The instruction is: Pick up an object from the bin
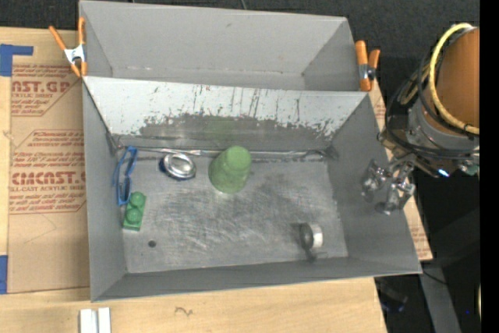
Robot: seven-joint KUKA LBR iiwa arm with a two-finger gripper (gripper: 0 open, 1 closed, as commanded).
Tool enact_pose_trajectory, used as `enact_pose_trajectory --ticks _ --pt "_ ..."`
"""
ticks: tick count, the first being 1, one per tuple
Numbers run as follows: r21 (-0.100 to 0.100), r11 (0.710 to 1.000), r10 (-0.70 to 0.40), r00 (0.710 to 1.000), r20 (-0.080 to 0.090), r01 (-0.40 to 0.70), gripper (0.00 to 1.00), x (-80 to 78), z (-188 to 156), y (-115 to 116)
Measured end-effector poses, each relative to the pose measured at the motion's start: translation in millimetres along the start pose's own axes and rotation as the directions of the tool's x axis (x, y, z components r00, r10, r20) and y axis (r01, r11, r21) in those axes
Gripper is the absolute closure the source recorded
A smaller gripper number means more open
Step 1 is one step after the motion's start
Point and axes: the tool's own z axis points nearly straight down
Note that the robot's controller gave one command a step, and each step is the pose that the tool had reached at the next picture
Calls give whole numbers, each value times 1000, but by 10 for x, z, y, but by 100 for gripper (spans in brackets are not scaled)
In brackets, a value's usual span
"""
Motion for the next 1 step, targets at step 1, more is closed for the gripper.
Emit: enact_pose_trajectory --ticks 1 --pt "-10 991 -133 991 0 133 100 -429 481 301"
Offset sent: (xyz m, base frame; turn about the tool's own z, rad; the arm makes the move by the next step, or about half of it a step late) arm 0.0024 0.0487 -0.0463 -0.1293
